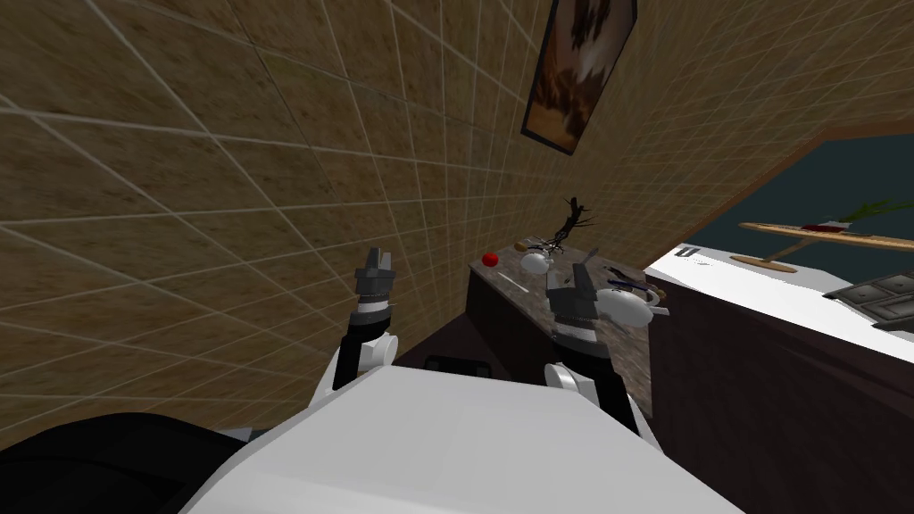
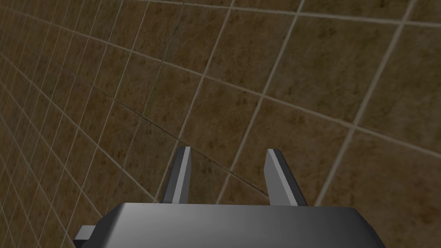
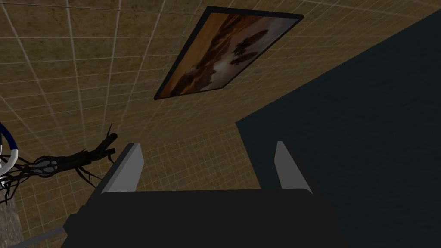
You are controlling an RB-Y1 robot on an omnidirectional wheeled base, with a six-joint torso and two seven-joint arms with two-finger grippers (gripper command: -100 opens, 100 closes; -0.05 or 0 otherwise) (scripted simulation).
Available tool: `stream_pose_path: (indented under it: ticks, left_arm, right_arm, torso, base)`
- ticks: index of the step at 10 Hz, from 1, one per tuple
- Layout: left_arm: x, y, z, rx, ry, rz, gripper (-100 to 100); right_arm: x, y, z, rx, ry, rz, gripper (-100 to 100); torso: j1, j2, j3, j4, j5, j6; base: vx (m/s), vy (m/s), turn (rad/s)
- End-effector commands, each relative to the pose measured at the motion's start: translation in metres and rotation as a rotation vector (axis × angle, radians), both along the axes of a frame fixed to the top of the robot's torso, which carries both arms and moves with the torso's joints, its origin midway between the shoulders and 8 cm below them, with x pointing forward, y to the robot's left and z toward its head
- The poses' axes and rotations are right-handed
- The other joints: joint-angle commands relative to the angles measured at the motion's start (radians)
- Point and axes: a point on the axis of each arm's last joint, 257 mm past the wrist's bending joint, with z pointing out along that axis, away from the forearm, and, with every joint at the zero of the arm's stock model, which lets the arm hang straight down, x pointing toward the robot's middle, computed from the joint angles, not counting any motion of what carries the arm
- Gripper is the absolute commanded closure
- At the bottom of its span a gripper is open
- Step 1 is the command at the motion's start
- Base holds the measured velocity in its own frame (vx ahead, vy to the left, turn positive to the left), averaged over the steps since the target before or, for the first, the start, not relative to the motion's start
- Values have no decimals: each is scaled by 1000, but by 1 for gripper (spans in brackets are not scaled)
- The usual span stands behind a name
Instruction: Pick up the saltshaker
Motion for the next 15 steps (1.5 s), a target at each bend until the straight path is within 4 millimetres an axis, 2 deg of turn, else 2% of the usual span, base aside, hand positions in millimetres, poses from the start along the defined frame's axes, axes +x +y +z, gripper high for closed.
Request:
stream_pose_path:
  ticks: [1, 2, 3, 8, 11, 14, 15]
  left_arm:
    - [0, 0, 0, 0, 0, 0, 0]
    - [0, 0, 0, 0, 0, 0, 0]
    - [0, 0, 0, 0, 0, 0, 0]
    - [0, 0, 0, 0, 0, 0, 0]
    - [0, 0, 0, 0, 0, 0, 0]
    - [0, 0, 0, 0, 0, 0, 0]
    - [0, 0, 0, 0, 0, 0, 0]
  right_arm:
    - [0, -6, -20, -62, 56, -26, -100]
    - [-1, -13, -33, -100, 94, -46, -100]
    - [-1, -13, -33, -100, 94, -46, -100]
    - [-19, -63, -107, -297, 313, -178, -100]
    - [-46, -104, -157, -418, 471, -267, -100]
    - [-87, -148, -206, -545, 647, -349, -100]
    - [-87, -148, -206, -545, 647, -349, -100]
  torso:
    - [0, 0, 0, 0, 0, 0]
    - [1, 0, 0, 0, 0, 0]
    - [0, 0, 0, 0, 0, 0]
    - [1, 0, 0, 0, 0, 0]
    - [1, -1, 0, 0, 0, 0]
    - [0, -1, -1, 0, 0, 0]
    - [-1, -2, -1, 0, 0, -1]
  base:
    - [-4, 48, 48]
    - [0, 47, 57]
    - [-1, 30, 17]
    - [5, 47, 94]
    - [16, 50, 156]
    - [35, 35, 215]
    - [26, 10, 74]
